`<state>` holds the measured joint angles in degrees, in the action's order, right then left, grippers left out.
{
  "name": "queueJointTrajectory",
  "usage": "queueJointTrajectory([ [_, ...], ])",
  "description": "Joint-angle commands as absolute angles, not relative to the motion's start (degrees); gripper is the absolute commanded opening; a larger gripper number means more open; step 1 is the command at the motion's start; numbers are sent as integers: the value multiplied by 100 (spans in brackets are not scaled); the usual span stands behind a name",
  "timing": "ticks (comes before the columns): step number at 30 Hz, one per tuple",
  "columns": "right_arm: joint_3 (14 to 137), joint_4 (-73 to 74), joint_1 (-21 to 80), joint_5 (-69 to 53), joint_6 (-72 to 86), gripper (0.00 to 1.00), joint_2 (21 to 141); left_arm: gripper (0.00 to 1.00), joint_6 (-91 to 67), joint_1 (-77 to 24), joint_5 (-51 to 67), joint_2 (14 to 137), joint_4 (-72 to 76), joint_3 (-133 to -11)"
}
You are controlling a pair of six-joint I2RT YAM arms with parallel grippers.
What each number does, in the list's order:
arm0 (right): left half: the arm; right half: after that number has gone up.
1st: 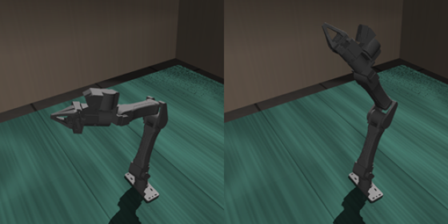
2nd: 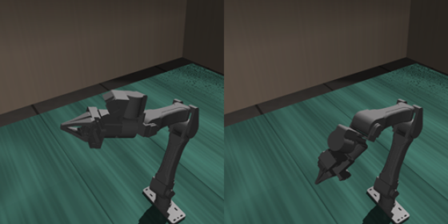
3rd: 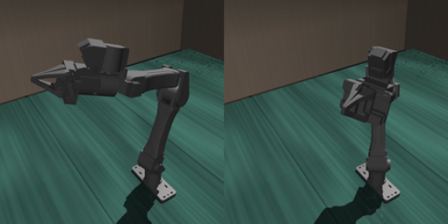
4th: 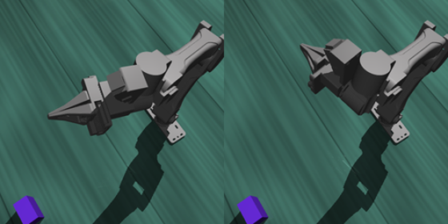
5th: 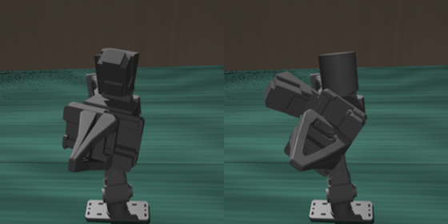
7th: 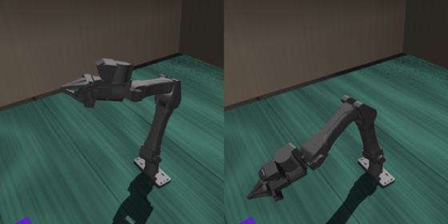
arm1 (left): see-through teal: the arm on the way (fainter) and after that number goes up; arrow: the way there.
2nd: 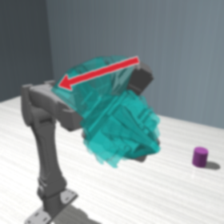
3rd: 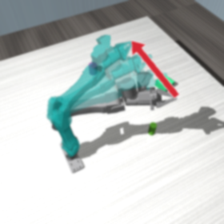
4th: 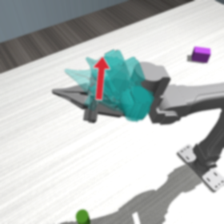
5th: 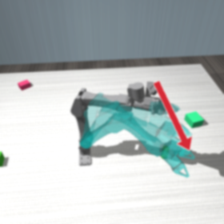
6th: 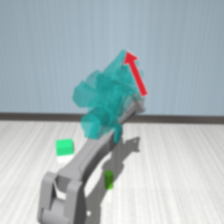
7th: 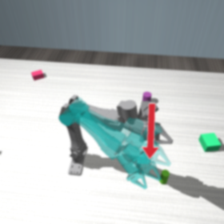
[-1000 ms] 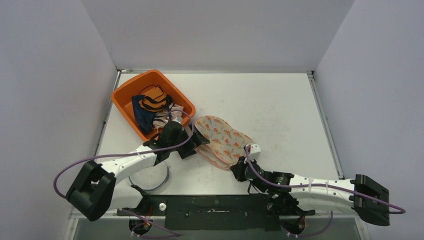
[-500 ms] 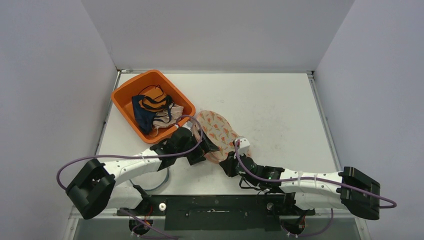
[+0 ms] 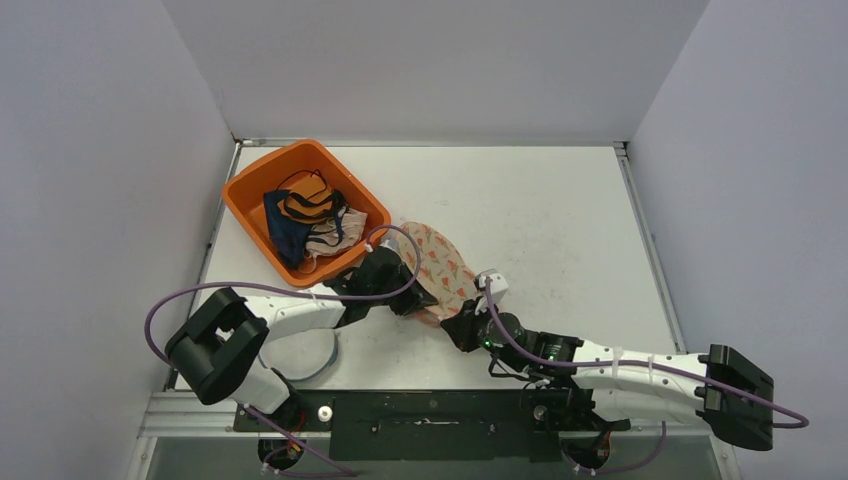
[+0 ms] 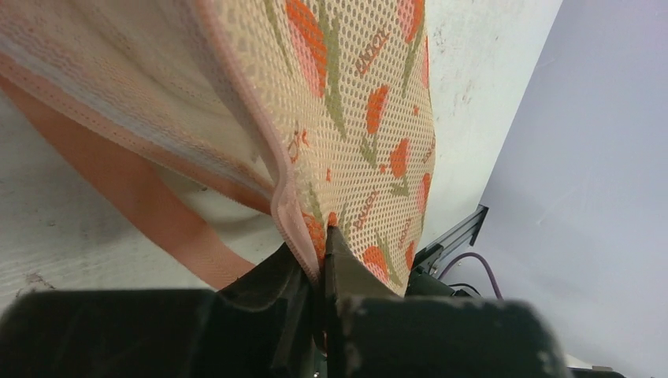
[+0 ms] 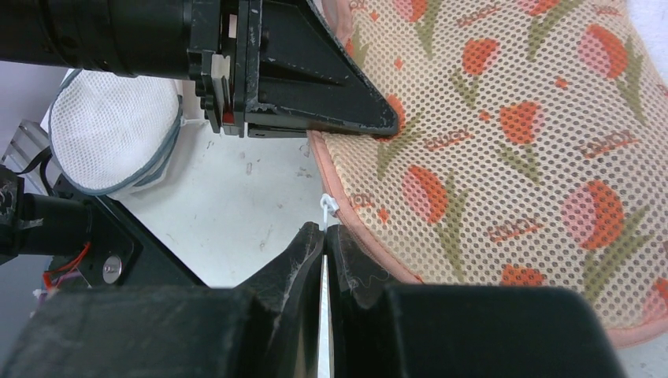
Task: Unzip the laundry bag and remove the bra
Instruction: Unzip the laundry bag at the center of the board.
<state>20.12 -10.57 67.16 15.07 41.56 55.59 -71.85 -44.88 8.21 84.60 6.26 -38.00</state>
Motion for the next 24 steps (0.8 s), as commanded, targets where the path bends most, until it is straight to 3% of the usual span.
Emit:
queueJointTrajectory([
  [1,1908,-899,6715,1558,4185,5,5202,0,-7151,-4431,737,8500,936,-4024],
  [15,1281,824,6717,2567,5083,5,3580,0,-6802,-4171,1051,8618,966,-4119],
  [22,1247,746,6739,2413,4823,5,3381,0,-5658,-4165,1547,9274,234,-5331],
  [24,1255,572,6752,2294,4716,5,3486,6,-5443,-4166,1698,9525,92,-5703],
])
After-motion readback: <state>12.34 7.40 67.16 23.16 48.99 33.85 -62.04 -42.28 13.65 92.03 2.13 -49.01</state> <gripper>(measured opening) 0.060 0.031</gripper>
